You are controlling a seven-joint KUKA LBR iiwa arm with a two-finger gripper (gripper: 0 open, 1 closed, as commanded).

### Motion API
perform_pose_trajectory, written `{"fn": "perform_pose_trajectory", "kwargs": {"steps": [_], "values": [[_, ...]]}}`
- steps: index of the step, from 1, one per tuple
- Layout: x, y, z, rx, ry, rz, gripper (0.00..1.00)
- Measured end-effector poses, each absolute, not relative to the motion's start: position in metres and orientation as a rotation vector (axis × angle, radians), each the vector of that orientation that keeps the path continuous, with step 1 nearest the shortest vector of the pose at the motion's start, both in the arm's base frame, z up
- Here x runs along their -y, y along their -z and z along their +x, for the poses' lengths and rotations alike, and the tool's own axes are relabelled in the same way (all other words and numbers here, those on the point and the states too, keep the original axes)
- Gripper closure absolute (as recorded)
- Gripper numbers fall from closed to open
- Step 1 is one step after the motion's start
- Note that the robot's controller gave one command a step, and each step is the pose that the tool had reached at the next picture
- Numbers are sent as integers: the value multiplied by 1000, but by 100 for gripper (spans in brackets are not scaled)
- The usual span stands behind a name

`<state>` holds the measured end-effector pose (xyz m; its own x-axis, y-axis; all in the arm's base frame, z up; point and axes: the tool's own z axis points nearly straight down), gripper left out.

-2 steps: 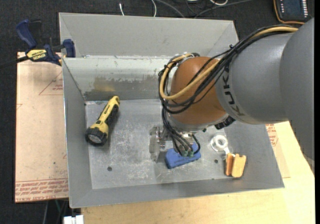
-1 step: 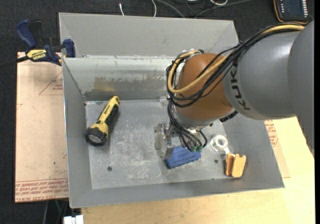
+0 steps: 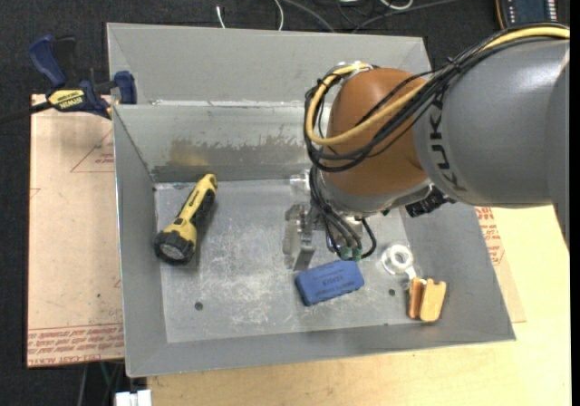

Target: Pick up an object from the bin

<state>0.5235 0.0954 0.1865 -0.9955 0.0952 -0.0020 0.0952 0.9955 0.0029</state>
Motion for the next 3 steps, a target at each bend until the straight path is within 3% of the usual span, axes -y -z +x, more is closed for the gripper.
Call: {"fn": "perform_pose_trajectory", "kwargs": {"steps": [1,2,3], "values": [[-92,-173,527,-3130,-7,25,100],[-87,-133,528,-3128,-5,-111,100],[-102,-119,545,-3124,-5,-210,100]]}}
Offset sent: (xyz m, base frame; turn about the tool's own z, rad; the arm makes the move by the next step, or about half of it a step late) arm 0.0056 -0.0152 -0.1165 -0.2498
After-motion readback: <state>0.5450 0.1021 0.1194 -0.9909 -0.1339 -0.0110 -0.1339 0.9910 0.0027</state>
